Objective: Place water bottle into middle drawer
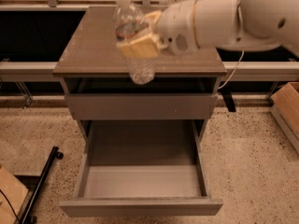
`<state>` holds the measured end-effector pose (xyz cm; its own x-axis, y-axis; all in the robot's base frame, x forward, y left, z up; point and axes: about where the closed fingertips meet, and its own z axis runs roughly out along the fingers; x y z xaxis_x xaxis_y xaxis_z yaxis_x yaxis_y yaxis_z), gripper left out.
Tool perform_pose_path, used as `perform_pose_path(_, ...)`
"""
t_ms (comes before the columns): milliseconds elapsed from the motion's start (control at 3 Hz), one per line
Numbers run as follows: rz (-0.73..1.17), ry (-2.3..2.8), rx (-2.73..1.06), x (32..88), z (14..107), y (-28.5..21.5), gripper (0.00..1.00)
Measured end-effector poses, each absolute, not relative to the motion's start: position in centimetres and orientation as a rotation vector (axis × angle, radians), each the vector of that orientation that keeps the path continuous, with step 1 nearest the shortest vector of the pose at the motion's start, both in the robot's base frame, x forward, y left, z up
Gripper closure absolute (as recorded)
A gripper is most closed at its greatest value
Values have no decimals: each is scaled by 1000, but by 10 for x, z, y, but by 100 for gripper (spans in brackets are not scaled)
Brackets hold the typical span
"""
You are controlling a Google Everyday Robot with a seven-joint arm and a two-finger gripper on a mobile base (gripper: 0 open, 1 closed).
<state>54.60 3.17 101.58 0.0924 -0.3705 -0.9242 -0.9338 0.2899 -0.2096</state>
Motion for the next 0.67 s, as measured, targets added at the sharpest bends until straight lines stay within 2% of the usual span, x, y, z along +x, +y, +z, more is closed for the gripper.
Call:
perform_pose_path(333,833,1468,-1260,521,930,56,100)
perform_pose_path(667,962,1464,-1295,526,831,80,100)
